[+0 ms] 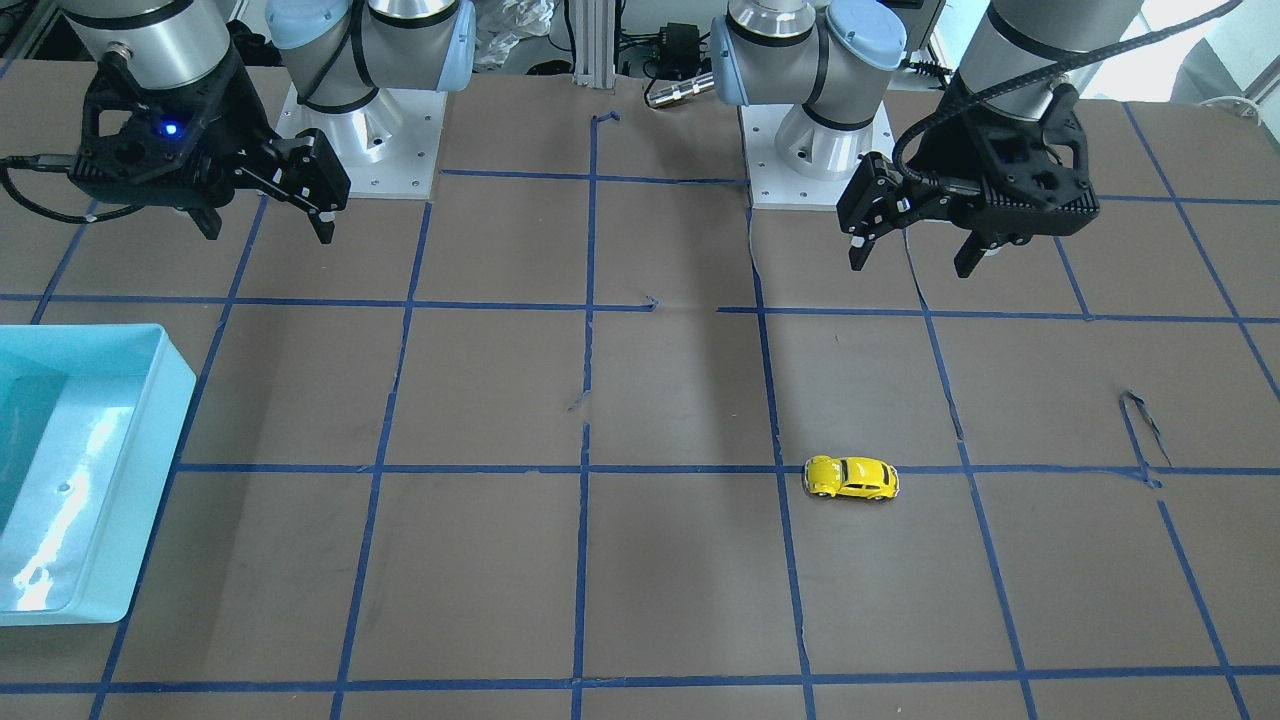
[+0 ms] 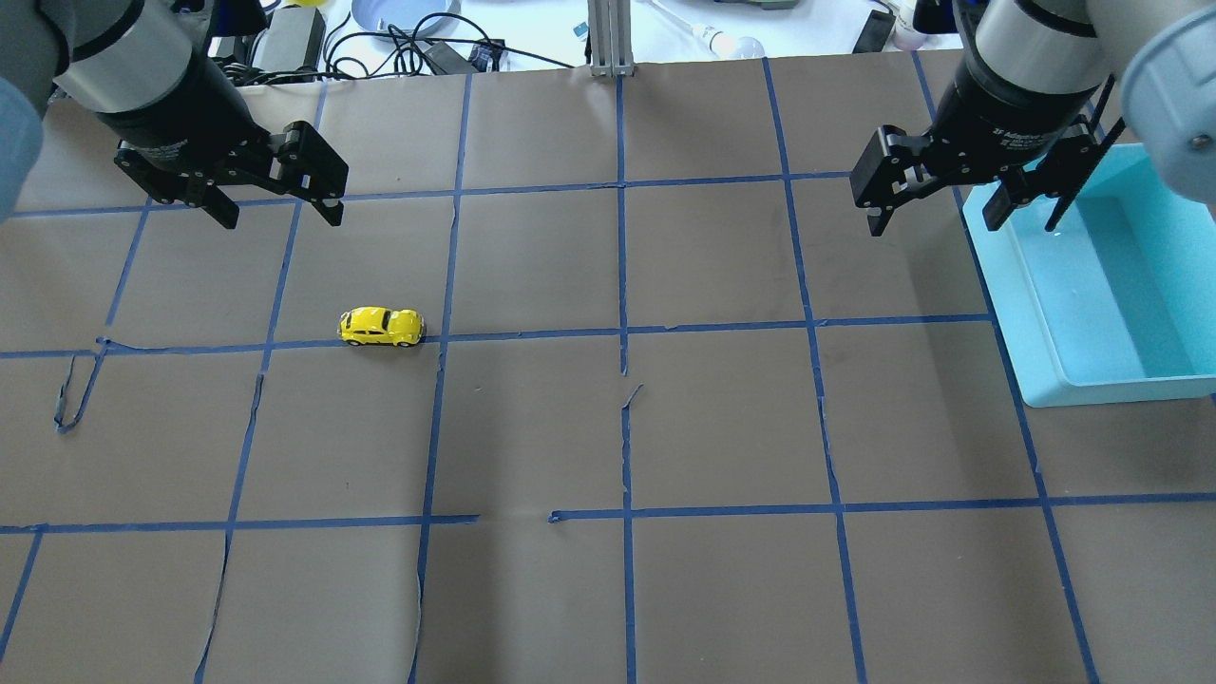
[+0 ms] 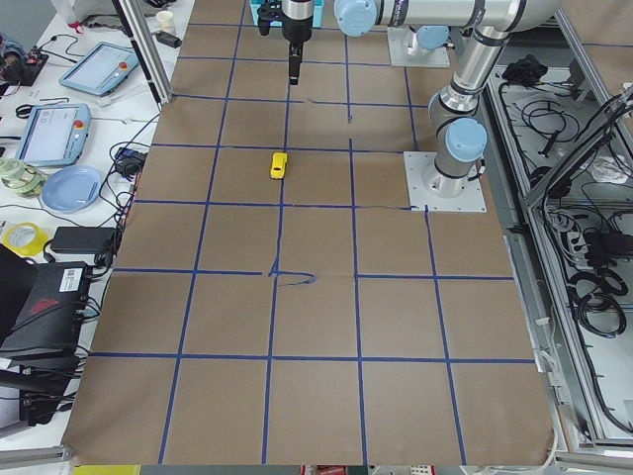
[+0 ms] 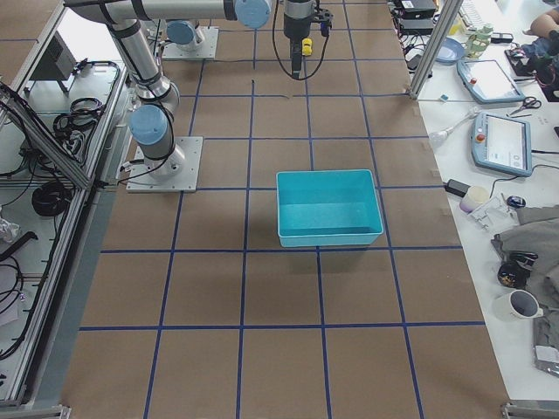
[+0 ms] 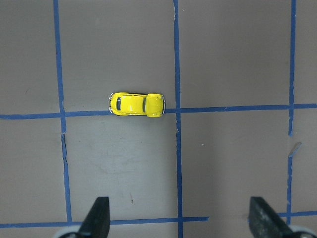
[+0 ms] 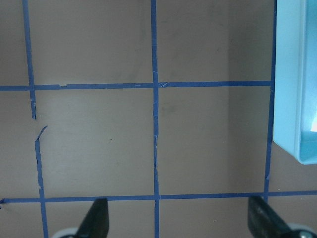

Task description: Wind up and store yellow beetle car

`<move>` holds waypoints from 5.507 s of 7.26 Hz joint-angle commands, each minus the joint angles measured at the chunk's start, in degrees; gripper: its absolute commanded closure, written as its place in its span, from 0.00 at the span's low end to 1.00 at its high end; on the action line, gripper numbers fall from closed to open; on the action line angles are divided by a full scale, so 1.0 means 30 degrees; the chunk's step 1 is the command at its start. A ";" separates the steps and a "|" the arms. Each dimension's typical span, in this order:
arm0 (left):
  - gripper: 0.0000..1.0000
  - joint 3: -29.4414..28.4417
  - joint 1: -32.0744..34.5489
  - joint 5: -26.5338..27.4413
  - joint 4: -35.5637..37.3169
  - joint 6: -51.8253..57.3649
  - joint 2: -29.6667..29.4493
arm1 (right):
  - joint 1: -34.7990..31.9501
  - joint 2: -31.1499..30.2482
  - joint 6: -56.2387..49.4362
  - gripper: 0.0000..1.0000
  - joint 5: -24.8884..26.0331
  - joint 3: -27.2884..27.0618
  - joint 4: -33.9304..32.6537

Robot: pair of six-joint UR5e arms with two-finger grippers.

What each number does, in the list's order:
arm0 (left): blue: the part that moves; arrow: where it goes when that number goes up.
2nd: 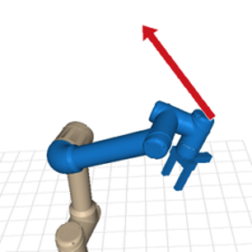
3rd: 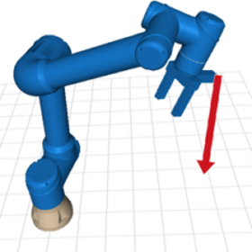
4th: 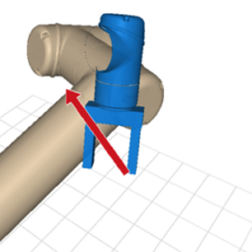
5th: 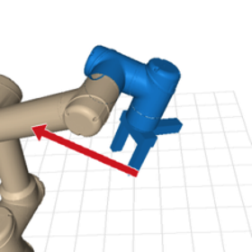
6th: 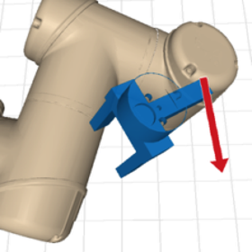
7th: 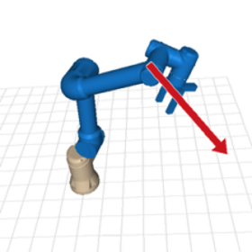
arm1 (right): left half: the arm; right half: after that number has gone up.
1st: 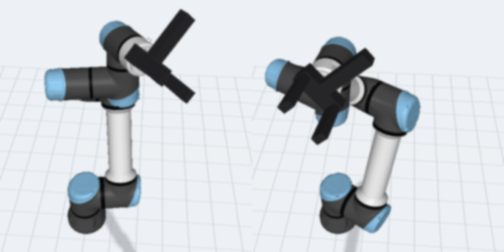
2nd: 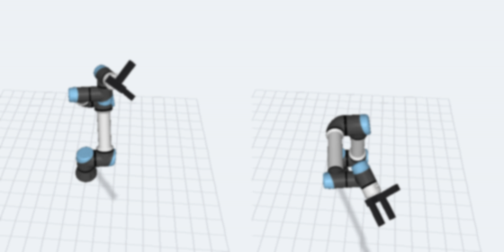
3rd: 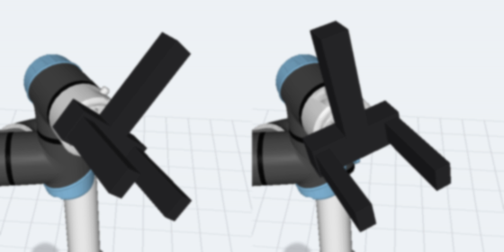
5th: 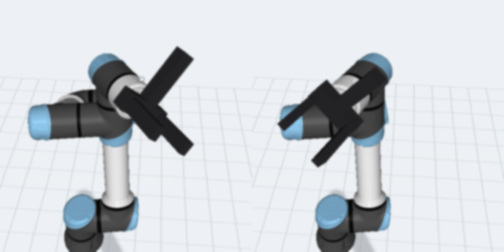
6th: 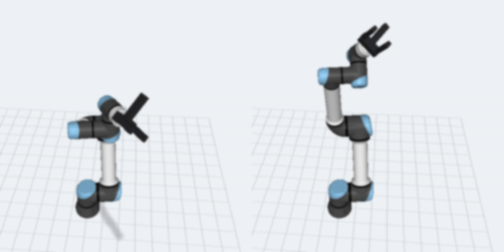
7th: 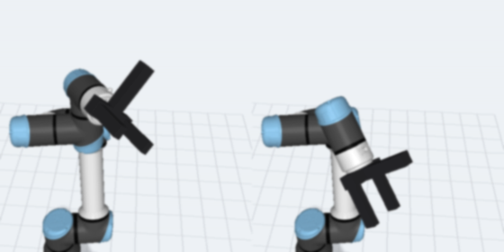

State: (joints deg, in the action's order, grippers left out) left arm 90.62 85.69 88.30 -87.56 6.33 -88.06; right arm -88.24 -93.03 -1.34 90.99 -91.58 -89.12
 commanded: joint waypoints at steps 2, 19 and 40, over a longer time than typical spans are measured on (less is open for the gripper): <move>0.00 0.0028 0.0000 0.0099 -0.0022 0.0057 0.0086 | 0.0000 -0.0016 0.0094 0.00 -0.0008 0.0000 -0.0001; 0.06 0.5771 -0.1143 0.1242 1.2858 3.0812 -0.7669 | 0.0029 -0.0133 0.0065 0.00 0.0021 0.0000 0.0029; 0.72 0.6239 -0.4775 0.0978 1.3660 3.4011 -0.8732 | 0.0000 -0.0133 -0.0051 0.00 -0.0125 0.0000 0.0029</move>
State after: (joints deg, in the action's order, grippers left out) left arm 109.40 72.17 91.26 -46.58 107.67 -114.23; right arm -88.24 -93.43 -1.33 90.61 -91.58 -89.03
